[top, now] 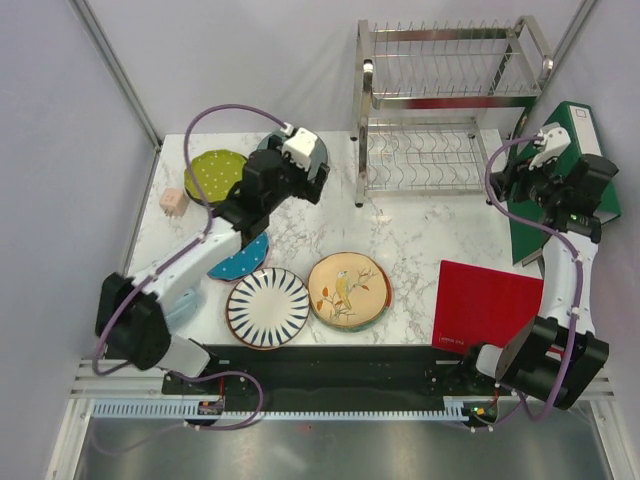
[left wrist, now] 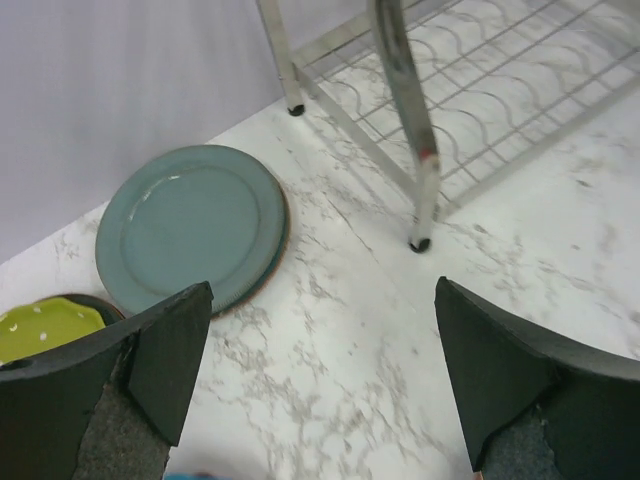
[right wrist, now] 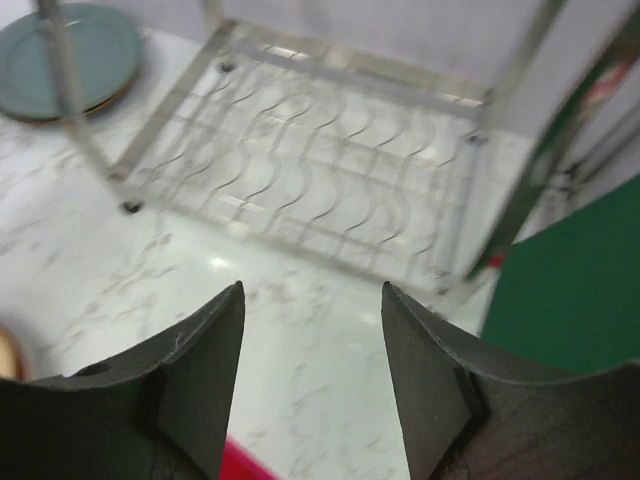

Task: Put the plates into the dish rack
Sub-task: Pick up the plate at the center of the board.

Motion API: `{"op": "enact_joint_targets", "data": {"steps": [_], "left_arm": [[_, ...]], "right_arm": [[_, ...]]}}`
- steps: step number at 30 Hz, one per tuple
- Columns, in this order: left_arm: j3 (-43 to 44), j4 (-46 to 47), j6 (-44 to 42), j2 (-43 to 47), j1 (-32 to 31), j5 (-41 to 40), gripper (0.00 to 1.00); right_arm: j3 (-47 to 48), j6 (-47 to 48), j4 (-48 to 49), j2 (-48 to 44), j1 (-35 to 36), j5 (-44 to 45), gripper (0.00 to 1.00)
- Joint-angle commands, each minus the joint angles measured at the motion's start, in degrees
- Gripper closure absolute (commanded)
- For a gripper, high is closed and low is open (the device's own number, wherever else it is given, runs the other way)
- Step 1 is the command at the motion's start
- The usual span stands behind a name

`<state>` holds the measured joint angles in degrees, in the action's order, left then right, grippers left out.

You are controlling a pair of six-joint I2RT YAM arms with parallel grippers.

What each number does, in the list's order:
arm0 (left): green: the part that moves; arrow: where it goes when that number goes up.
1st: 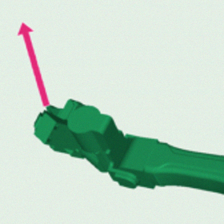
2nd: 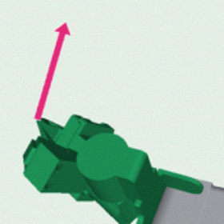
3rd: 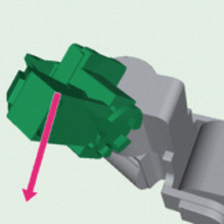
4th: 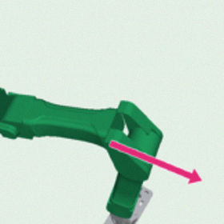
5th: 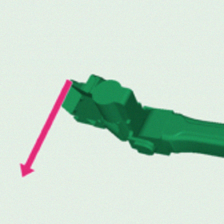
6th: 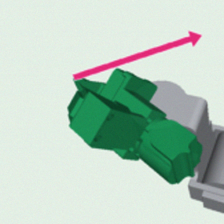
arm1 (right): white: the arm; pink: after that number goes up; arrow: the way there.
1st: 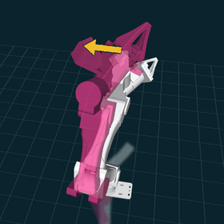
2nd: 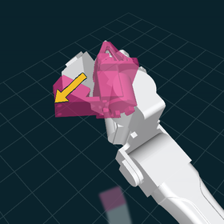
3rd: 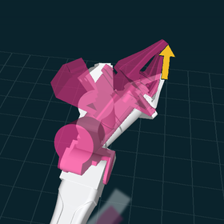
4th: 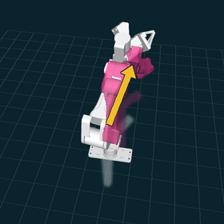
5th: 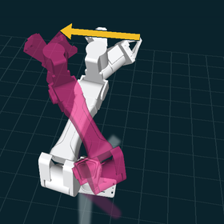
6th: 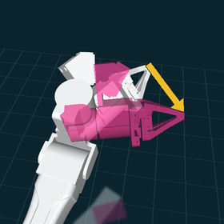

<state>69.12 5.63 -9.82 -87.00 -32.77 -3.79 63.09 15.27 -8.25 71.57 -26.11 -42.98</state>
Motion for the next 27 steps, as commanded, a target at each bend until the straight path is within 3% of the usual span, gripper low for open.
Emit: {"op": "enact_joint_targets", "data": {"steps": [1,2,5,9,14,18,27], "left_arm": [[-4.43,-15.71,8.24,9.83,-0.1,9.57,0.01],[-6.09,-20.61,9.29,10.53,-0.1,13.6,0.01],[-11.71,-23.46,12.62,14.22,0.6,24.3,0.1],[-18.14,-24.35,20.19,16.95,4.46,33.65,0.22],[-22.01,-20.66,20.9,15.64,6.76,37.09,0.27],[-18.95,-22.14,21.42,7.48,9.21,43.94,0.32],[-19.47,-19.34,20.46,3.86,9.48,44.14,0.36]], "right_arm": [[1.42,0.37,-20.9,2.42,2.28,-14.31,0.36],[0.73,0.55,-26.24,3.13,3.51,-14.76,0.36],[-2.53,0.9,-32.85,5.77,9.92,-16.26,0.4],[-7.45,-4.7,-30.17,6.48,19.49,-14.41,0.41],[-13.07,-14.01,-22.45,6.74,25.66,-13.36,0.41],[-16.59,-18.42,-17.68,7.0,29.53,-12.83,0.42],[-16.51,-16.06,-18.03,12.62,32.78,-10.11,0.48]]}}
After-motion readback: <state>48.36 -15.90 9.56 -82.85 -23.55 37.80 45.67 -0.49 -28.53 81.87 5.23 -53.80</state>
